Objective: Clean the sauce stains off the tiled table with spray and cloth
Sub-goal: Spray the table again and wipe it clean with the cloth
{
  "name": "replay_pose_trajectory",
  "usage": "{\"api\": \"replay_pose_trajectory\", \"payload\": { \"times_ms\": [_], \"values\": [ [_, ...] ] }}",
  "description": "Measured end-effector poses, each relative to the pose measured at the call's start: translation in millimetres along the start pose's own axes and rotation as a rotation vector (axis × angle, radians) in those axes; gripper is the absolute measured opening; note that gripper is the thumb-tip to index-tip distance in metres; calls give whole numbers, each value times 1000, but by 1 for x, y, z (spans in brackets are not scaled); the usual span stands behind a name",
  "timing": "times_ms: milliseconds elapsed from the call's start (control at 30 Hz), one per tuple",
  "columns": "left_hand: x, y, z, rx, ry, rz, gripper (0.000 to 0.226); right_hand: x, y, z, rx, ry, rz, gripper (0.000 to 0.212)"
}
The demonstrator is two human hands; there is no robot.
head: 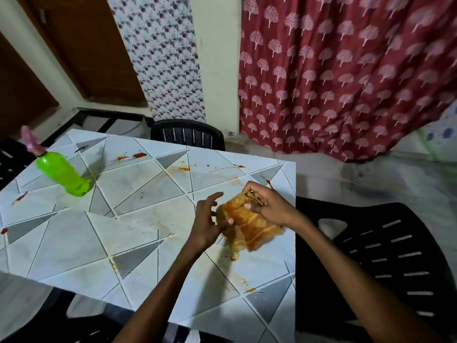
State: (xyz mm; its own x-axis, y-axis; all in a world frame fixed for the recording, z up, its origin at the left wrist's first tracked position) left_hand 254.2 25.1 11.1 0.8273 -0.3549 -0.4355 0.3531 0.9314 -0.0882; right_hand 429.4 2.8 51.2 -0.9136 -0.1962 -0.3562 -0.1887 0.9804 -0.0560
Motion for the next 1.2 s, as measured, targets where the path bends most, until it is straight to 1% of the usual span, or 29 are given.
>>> {"api": "replay_pose_trajectory", "payload": {
  "times_ms": [67, 100, 200, 267, 300, 367, 400, 433, 500, 567, 633, 700, 733, 767, 800, 867, 900, 933, 967, 1000, 1067, 1133, 1200],
  "values": [
    [7, 7, 4, 181, 151, -81, 65, -9, 2, -7, -3, -28, -36, 23],
    [10, 10, 2, 215, 165, -127, 59, -13, 3, -11, 0, -41, -47, 24],
    [19, 18, 2, 180, 115, -223, 34, -27, 8, -16, 0, -114, -43, 21],
    [22, 24, 3, 172, 103, -280, 24, -38, 10, -20, -25, -188, 10, 19],
    [21, 28, 5, 172, 89, -290, 21, -44, 9, -22, -44, -221, 51, 19],
    [13, 39, 8, 162, 66, -244, 13, -51, 6, -27, -97, -273, 122, 20],
    [8, 44, 10, 157, 72, -206, 13, -52, 2, -30, -126, -289, 142, 23],
    [4, 49, 14, 164, 77, -181, 19, -52, -1, -31, -144, -309, 165, 28],
    [-1, 58, 26, 201, 41, -191, 28, -45, -7, -28, -146, -340, 207, 34],
    [-4, 67, 34, 216, -19, -212, 33, -30, -13, -22, -153, -352, 213, 33],
    [-8, 76, 44, 246, -48, -249, 40, -12, -14, -10, -104, -343, 131, 34],
    [-10, 80, 57, 331, -13, -302, 48, 2, -12, 10, 35, -350, -24, 34],
    [-10, 81, 64, 382, 24, -340, 52, 3, -9, 17, 71, -345, -50, 33],
    [-11, 82, 70, 420, 59, -378, 55, -1, -5, 18, 73, -326, -15, 35],
    [-12, 83, 74, 444, 83, -415, 57, -9, -1, 14, 47, -311, 85, 40],
    [-18, 85, 81, 472, 99, -482, 59, -27, 8, 6, -15, -286, 311, 57],
    [-21, 86, 85, 486, 100, -515, 60, -32, 15, 5, -23, -276, 346, 68],
    [-23, 86, 89, 502, 103, -544, 61, -31, 22, 4, -15, -271, 325, 77],
    [-25, 87, 92, 516, 113, -569, 61, -30, 31, 6, 8, -280, 279, 79],
    [-26, 88, 94, 521, 122, -588, 61, -29, 38, 10, 36, -276, 236, 73],
    [-29, 93, 94, 507, 133, -596, 61, -29, 47, 20, 123, -238, 191, 51],
    [-34, 102, 87, 476, 131, -562, 59, -30, 48, 25, 167, -229, 206, 32],
    [-40, 110, 78, 435, 102, -523, 57, -30, 46, 26, 165, -270, 215, 23]
  ]
}}
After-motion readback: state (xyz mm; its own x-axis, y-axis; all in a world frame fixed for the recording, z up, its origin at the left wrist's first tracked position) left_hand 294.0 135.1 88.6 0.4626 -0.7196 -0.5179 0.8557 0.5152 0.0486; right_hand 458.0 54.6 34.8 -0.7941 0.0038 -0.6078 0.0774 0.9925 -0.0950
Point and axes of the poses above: each hand's wrist, its own y-axis towards the middle knuckle, its own x-axis out of the palm, z = x × y, the point moved 8 cm from there along y, towards the middle knuckle, and after that the axes turned 4 degrees about y, right-handed, at the moved point
